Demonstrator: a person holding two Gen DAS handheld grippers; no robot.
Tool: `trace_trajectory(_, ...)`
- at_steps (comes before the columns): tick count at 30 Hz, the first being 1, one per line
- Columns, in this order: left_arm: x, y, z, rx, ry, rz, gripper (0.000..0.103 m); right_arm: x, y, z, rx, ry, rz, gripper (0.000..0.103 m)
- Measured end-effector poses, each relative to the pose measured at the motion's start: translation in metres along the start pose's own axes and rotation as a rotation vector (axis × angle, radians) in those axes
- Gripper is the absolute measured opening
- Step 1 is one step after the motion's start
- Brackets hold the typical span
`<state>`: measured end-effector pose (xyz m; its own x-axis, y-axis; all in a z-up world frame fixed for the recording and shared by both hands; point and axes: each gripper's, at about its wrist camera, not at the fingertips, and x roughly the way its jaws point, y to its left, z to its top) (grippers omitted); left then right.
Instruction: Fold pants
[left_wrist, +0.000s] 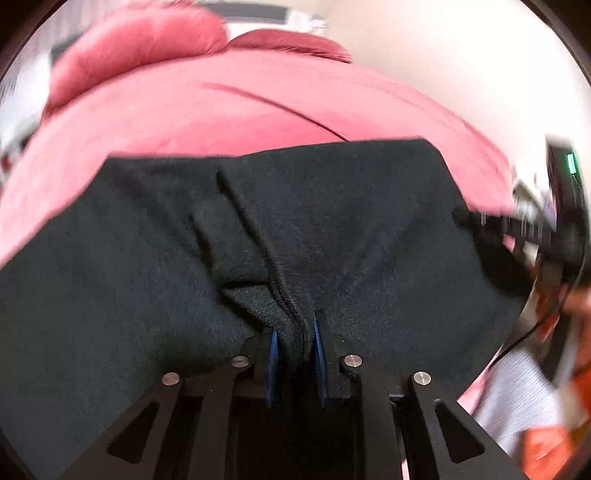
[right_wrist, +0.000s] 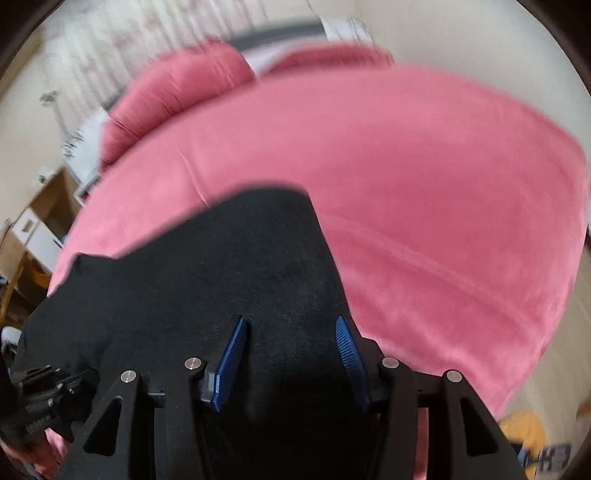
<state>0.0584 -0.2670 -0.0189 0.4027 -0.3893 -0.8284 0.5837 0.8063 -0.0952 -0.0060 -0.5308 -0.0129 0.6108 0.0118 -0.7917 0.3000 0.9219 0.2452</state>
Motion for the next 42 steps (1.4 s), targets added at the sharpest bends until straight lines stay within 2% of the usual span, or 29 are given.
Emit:
trace_trajectory(3, 0.004, -0.01, 0.008, -0.004, -0.009, -0.006, 0.019, -0.014, -0.01, 0.015, 0.055, -0.065, 0.035, 0.052)
trace_trajectory(6, -0.004, 0.005, -0.004, -0.042, -0.012, -0.023, 0.026, -0.017, -0.013, 0.036, 0.065, -0.08, 0.045, 0.052)
trace_trajectory(8, -0.009, 0.014, -0.008, -0.035, -0.016, -0.014, 0.03, -0.008, -0.01, 0.047, 0.045, -0.052, 0.069, 0.052)
trace_trajectory(9, -0.011, 0.028, -0.02, -0.034, -0.018, -0.011, 0.031, 0.004, -0.007, 0.053, 0.027, -0.028, 0.08, 0.052)
trace_trajectory(12, -0.004, 0.027, -0.022, -0.019, -0.022, 0.005, 0.042, 0.039, -0.006, 0.068, 0.011, 0.046, 0.063, 0.053)
trace_trajectory(13, -0.004, 0.029, -0.023, -0.006, -0.026, 0.008, 0.047, 0.05, -0.008, 0.07, 0.022, 0.081, 0.059, 0.059)
trace_trajectory(14, -0.004, 0.031, -0.023, 0.001, -0.027, 0.012, 0.052, 0.058, -0.014, 0.072, 0.042, 0.098, 0.07, 0.061)
trace_trajectory(15, -0.006, 0.035, -0.024, 0.002, -0.029, 0.016, 0.054, 0.058, -0.024, 0.073, 0.082, 0.091, 0.108, 0.061)
trace_trajectory(16, -0.007, 0.038, -0.025, -0.006, -0.027, 0.018, 0.056, 0.053, -0.03, 0.072, 0.107, 0.075, 0.109, 0.061)
trace_trajectory(19, -0.016, 0.047, -0.031, -0.047, -0.035, 0.013, 0.056, 0.015, -0.047, 0.065, 0.149, -0.012, -0.005, 0.061)
trace_trajectory(21, -0.022, 0.039, -0.035, -0.068, -0.073, 0.009, 0.054, -0.013, -0.053, 0.05, 0.14, -0.026, 0.014, 0.061)
trace_trajectory(24, -0.031, 0.031, -0.044, -0.009, -0.108, -0.01, 0.054, -0.035, -0.055, 0.02, 0.126, 0.047, 0.072, 0.061)
trace_trajectory(26, -0.024, 0.02, -0.05, 0.077, -0.079, 0.03, 0.055, -0.04, -0.051, 0.0, 0.107, 0.083, 0.103, 0.061)
trace_trajectory(28, -0.02, 0.016, -0.054, 0.114, -0.07, 0.062, 0.056, -0.035, -0.045, -0.021, 0.075, 0.132, 0.087, 0.061)
trace_trajectory(31, -0.02, 0.023, -0.061, 0.112, -0.069, 0.076, 0.069, -0.034, -0.052, -0.042, 0.088, 0.113, 0.067, 0.063)
trace_trajectory(33, -0.024, 0.03, -0.067, 0.094, -0.067, 0.074, 0.073, -0.034, -0.062, -0.046, 0.141, 0.119, 0.096, 0.063)
trace_trajectory(36, -0.024, 0.045, -0.085, 0.058, -0.071, 0.065, 0.076, -0.037, -0.063, -0.047, 0.119, 0.13, 0.081, 0.063)
trace_trajectory(38, -0.025, 0.053, -0.09, 0.04, -0.059, 0.08, 0.076, -0.041, -0.057, -0.04, 0.108, 0.118, 0.076, 0.064)
trace_trajectory(42, -0.034, 0.059, -0.106, 0.039, -0.057, 0.08, 0.075, -0.037, -0.052, -0.016, 0.145, 0.07, 0.132, 0.063)
